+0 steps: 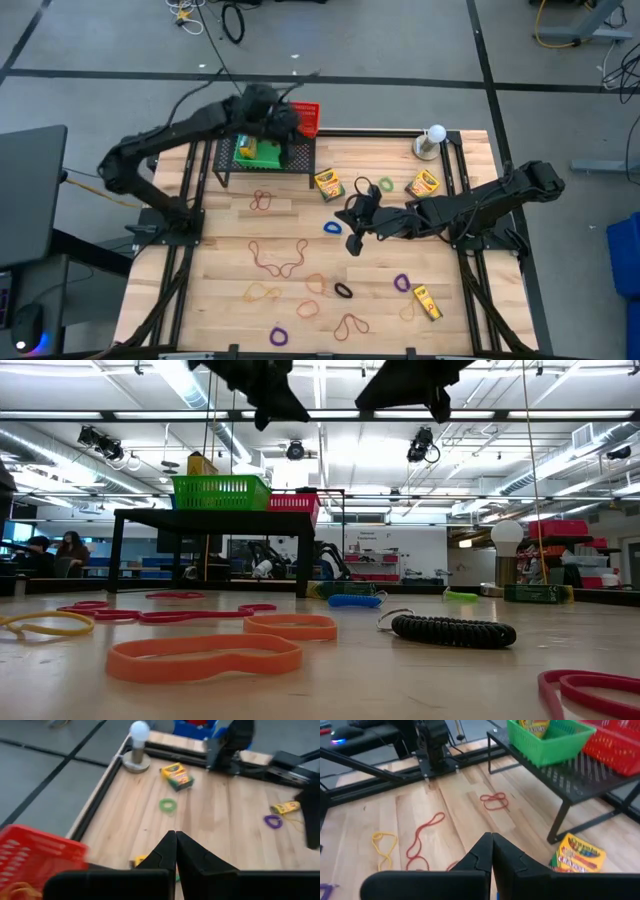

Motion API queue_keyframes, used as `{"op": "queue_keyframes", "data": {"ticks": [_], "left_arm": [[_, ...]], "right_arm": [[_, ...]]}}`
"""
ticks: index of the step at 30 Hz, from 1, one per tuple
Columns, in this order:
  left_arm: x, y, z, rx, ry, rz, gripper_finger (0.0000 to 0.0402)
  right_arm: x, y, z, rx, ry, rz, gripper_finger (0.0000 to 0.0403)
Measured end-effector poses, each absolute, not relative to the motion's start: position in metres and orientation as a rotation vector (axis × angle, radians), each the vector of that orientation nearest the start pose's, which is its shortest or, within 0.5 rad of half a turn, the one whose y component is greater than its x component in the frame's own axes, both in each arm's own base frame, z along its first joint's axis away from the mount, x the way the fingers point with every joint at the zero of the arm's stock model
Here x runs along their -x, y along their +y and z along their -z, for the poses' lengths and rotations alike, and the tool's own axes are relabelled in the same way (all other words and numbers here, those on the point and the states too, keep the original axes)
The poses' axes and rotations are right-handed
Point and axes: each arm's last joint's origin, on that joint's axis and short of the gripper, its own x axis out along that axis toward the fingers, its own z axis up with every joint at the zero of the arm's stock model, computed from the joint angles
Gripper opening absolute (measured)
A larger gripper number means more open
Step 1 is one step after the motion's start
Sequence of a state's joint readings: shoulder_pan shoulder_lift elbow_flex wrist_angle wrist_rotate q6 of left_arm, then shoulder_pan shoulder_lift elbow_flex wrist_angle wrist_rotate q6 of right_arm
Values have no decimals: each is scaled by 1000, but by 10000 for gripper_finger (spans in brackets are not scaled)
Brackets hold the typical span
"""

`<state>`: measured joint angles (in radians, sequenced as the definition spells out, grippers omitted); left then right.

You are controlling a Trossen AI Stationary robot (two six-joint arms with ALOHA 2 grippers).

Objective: Pick & Place Office Desk Supplies
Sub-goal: Put the yellow rubber band into the red bin

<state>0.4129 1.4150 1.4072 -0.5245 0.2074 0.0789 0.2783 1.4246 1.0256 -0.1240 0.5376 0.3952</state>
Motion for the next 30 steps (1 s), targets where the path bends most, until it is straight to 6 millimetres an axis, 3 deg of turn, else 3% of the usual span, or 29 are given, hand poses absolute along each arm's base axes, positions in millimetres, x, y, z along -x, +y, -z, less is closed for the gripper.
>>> {"op": "queue_keyframes", "data": {"ticks": [7,14,22,30], "left_arm": [[-258,79,-334,150,477,-119,13],[-267,61,-300,300,575,-169,23],[-264,5,-273,231,665,-75,7],[-249,-46,-240,256,773,-42,7]], "right_arm": [[-299,70,-271,-248,485,386,11],[-295,64,-265,-236,556,423,17],[-289,61,-257,-220,683,403,45],[-277,63,-248,-202,819,412,32]]}}
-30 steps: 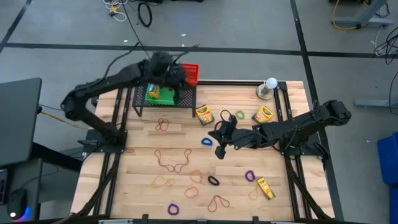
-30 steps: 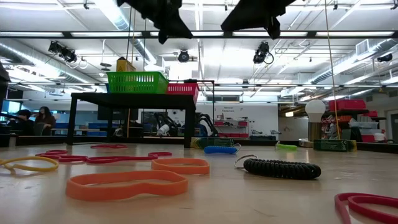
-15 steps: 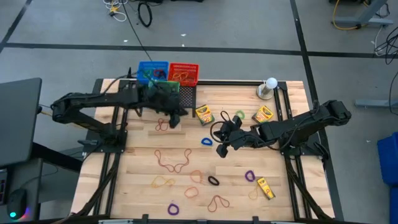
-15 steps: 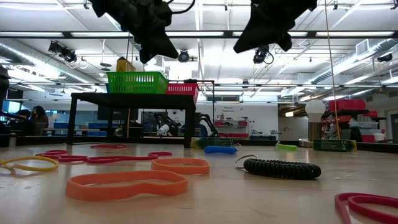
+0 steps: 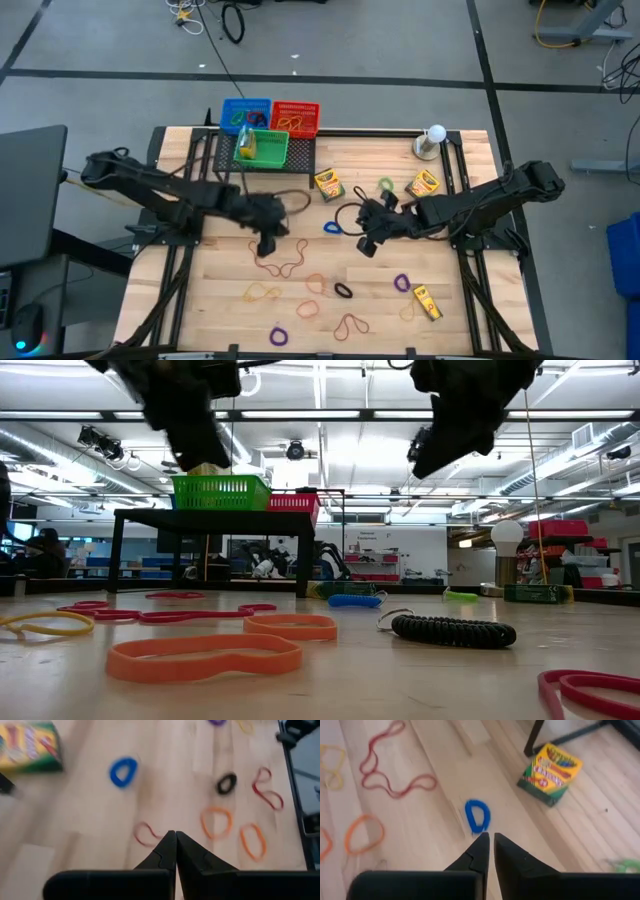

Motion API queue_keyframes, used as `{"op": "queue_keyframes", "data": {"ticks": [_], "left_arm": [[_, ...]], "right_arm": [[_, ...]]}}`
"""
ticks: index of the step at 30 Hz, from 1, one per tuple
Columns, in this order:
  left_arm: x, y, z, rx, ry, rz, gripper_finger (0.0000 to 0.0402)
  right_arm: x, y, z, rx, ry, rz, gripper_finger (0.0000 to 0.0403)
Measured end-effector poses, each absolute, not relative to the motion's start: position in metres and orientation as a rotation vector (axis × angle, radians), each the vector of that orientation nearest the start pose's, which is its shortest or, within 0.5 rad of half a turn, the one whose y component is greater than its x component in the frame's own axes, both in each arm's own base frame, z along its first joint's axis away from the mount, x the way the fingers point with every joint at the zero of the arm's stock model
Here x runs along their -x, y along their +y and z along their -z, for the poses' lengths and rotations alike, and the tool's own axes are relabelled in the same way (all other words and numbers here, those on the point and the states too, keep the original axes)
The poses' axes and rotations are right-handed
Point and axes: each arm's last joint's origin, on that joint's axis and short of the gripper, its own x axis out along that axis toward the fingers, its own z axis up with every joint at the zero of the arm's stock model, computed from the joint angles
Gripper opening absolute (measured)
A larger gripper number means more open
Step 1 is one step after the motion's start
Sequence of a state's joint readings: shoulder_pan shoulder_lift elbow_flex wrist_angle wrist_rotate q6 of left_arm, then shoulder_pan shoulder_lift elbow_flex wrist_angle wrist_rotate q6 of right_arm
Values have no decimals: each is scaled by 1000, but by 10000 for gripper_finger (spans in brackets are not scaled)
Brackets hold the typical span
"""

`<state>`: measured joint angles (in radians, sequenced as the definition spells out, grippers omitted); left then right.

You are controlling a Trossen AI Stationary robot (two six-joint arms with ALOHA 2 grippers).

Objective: Pick & Place Office Desk Supplies
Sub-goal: Put the yellow rubber band into the red bin

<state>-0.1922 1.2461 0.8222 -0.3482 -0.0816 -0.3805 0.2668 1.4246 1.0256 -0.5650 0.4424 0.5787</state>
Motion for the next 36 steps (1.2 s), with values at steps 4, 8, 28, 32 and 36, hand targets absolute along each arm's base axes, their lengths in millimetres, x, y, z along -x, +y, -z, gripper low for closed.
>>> {"op": "queue_keyframes", "data": {"ticks": [4,8,28,32,36], "left_arm": [[-237,-71,-228,253,835,10,7],[-223,-94,-215,303,913,60,13],[-221,-186,-165,280,1045,-53,181],[-230,-193,-156,257,1052,-81,193],[-236,-198,-144,239,1085,-101,194]], "right_arm": [[-274,62,-245,-200,857,418,18],[-274,62,-245,-198,860,416,8],[-272,62,-244,-55,906,355,11],[-272,61,-244,-3,917,332,11],[-273,61,-244,25,920,320,11]]}}
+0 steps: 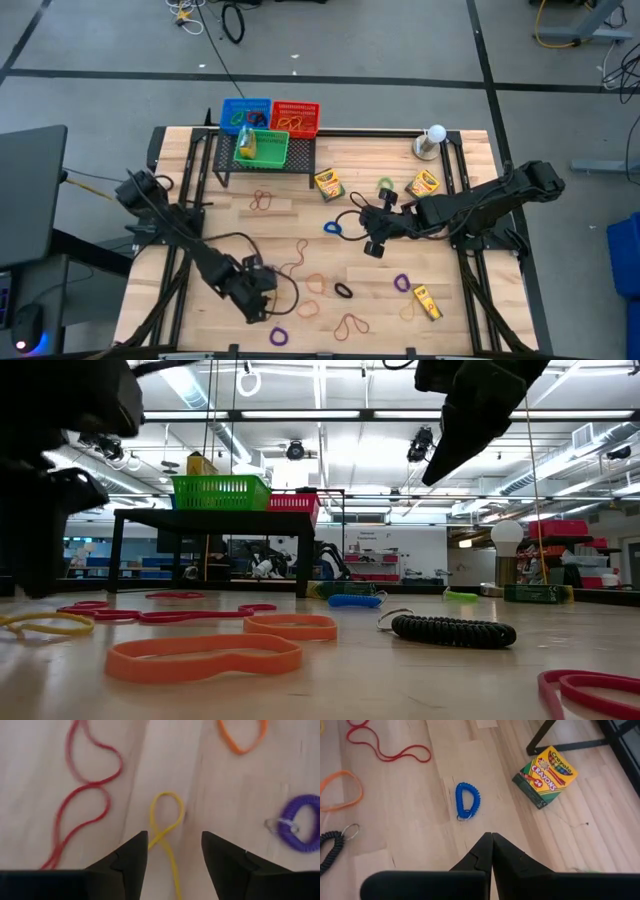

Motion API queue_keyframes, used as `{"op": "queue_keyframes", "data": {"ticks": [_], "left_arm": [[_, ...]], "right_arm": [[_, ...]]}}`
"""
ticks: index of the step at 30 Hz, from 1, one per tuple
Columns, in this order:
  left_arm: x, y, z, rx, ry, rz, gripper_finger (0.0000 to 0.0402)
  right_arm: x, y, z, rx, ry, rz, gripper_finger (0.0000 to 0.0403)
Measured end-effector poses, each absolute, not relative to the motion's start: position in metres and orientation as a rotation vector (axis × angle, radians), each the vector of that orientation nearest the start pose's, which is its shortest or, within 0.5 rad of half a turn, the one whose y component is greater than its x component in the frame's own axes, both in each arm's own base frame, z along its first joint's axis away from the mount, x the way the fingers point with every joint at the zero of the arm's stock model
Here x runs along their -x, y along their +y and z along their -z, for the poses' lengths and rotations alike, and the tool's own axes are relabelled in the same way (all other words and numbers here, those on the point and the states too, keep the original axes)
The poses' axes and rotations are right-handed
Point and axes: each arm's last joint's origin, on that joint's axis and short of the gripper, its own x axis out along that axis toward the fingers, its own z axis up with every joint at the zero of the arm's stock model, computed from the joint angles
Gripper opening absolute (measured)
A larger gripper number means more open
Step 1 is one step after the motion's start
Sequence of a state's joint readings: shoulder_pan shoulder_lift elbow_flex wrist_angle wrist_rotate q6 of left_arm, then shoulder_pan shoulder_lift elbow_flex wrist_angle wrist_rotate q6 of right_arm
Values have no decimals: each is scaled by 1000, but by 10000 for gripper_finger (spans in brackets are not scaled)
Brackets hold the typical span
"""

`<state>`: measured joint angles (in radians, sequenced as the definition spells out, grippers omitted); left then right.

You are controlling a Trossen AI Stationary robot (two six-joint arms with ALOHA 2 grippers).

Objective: Pick & Place Office Desk Supplies
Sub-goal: Put the yellow rubber band into the red bin

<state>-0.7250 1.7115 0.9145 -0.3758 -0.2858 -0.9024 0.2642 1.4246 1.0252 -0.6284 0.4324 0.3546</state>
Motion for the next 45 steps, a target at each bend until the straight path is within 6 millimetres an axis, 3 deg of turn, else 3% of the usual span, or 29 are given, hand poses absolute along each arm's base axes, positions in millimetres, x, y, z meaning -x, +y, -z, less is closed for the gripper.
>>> {"op": "queue_keyframes", "data": {"ticks": [6,11,15,18,27,31,39,45], "left_arm": [[-244,-205,-125,204,1119,-134,172],[-247,-204,-119,256,1122,-214,118],[-246,-199,-126,271,1098,-261,49],[-245,-193,-143,281,1016,-291,10],[-235,-157,-233,397,578,-413,4],[-229,-136,-255,416,424,-454,3],[-227,-105,-247,477,234,-320,2],[-232,-87,-245,503,117,-317,2]], "right_arm": [[-274,61,-245,33,910,312,11],[-274,62,-245,42,911,305,11],[-274,62,-245,44,914,303,11],[-275,62,-245,43,903,300,11],[-283,54,-250,-26,838,284,11],[-291,47,-255,-91,769,256,11],[-299,44,-261,-162,675,247,11],[-301,45,-264,-209,636,252,11]]}}
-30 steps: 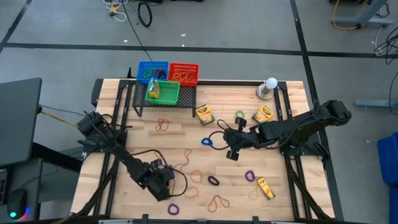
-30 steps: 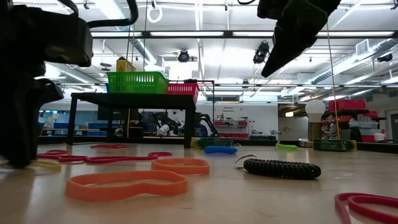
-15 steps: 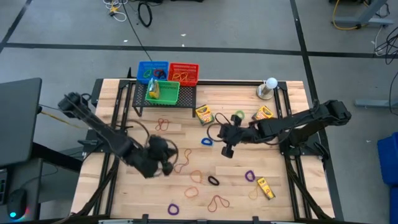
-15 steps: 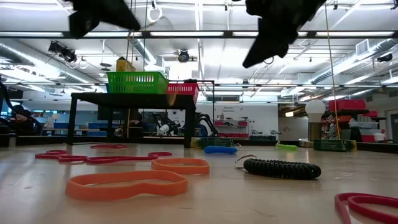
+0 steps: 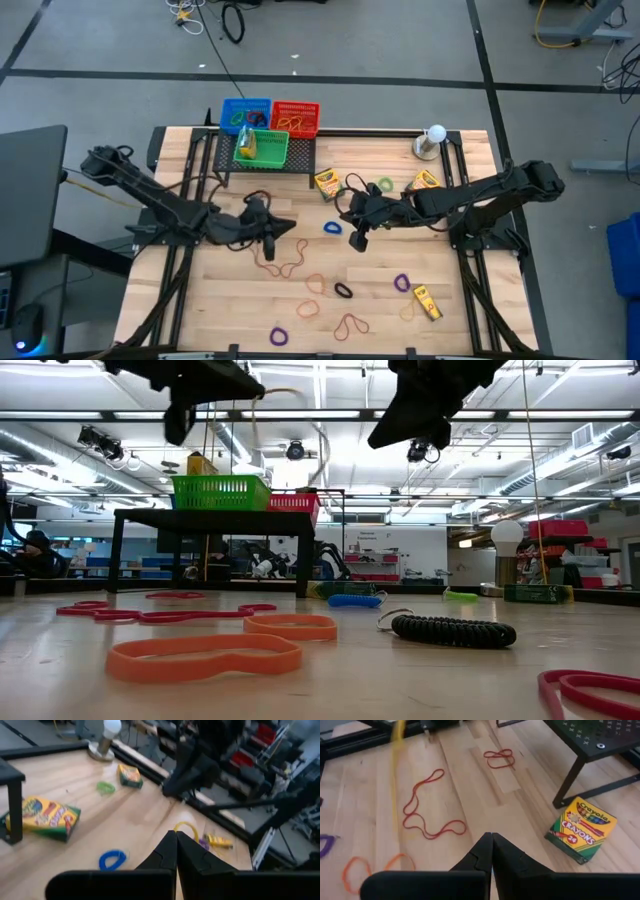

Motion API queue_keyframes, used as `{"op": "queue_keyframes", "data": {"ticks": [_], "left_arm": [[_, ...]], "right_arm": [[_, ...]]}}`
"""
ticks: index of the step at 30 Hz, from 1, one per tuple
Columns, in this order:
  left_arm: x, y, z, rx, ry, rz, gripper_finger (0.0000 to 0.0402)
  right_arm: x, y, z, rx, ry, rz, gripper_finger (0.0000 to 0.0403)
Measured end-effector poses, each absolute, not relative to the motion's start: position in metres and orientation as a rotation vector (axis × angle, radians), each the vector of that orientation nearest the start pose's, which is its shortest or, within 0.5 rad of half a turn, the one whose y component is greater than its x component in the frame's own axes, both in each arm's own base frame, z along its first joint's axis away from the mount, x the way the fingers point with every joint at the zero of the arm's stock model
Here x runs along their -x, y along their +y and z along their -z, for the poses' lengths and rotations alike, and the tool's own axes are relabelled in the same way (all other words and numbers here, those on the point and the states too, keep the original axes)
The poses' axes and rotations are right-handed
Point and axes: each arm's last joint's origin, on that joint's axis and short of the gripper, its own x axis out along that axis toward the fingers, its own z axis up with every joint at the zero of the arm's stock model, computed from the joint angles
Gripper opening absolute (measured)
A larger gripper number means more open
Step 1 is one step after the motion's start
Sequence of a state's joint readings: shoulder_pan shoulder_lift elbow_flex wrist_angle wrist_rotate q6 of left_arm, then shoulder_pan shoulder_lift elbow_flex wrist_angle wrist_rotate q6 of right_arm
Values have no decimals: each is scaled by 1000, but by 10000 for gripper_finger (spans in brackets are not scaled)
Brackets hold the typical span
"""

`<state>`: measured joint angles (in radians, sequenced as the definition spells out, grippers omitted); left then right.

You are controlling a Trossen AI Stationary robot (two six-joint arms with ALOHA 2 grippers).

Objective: Pick & Place Office Desk Supplies
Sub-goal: Put the yellow rubber band into the red bin

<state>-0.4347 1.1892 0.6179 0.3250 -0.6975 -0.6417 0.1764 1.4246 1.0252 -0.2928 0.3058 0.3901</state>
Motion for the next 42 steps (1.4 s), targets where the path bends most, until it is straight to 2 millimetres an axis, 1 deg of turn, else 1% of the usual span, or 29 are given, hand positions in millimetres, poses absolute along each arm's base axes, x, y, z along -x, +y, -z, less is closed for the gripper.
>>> {"op": "queue_keyframes", "data": {"ticks": [4,6,10,15,23,29,32,35,39,42], "left_arm": [[-238,-76,-252,531,37,-344,2],[-240,-69,-260,538,-3,-361,2],[-248,-54,-283,494,-55,-363,2],[-257,-31,-319,403,-114,-394,2],[-260,19,-363,303,-160,-558,2],[-252,67,-383,215,-187,-660,2],[-244,90,-387,188,-203,-714,2],[-239,112,-384,177,-196,-763,2],[-238,138,-374,173,-160,-815,2],[-241,157,-363,174,-120,-845,2]], "right_arm": [[-302,44,-265,-235,605,299,11],[-303,43,-267,-243,580,324,11],[-305,42,-270,-243,520,369,11],[-307,41,-274,-248,475,389,11],[-307,41,-274,-245,470,401,11],[-307,40,-274,-246,464,407,11],[-307,38,-274,-247,463,414,11],[-308,35,-274,-248,462,421,11],[-308,34,-274,-249,462,427,11],[-308,34,-274,-248,462,426,11]]}}
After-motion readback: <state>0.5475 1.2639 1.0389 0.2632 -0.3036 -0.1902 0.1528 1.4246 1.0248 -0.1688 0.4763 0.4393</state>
